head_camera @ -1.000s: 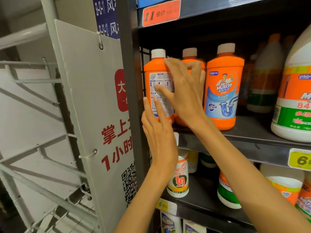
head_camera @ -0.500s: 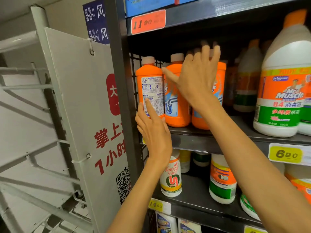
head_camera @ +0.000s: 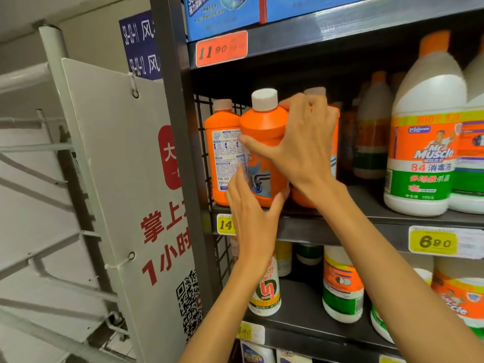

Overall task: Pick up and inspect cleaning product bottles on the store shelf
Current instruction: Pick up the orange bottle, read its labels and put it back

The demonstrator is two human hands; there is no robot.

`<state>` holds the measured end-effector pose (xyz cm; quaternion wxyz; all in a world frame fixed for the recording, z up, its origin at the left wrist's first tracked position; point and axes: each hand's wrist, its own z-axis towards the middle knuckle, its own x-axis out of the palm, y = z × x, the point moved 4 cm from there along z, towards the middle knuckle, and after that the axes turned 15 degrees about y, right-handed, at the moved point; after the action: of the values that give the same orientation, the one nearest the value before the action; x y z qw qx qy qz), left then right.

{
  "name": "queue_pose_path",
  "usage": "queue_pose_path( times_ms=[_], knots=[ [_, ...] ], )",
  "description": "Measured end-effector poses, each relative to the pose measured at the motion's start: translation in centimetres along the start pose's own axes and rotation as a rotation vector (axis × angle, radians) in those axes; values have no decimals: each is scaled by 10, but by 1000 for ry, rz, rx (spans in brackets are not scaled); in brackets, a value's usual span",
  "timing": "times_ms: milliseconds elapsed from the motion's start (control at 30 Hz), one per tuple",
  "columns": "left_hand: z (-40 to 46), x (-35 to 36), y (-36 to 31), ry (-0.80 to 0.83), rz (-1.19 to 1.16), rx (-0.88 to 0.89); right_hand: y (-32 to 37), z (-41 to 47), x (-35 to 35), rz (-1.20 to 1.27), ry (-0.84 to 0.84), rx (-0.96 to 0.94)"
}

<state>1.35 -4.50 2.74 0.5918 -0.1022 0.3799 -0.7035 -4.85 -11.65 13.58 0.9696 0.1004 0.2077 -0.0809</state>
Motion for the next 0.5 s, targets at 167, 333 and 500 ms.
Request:
queue_pose_path(
  times_ms=[167, 333, 500],
  knots=[
    [0, -3, 3, 22, 12, 5, 12, -22, 5, 526, 78, -40],
    [-7, -16, -5, 182, -74, 42, 10, -33, -14, 945, -4, 66],
    [-41, -31, -16, 334, -272, 24, 13, -41, -29, 1166, 182, 121]
  ],
)
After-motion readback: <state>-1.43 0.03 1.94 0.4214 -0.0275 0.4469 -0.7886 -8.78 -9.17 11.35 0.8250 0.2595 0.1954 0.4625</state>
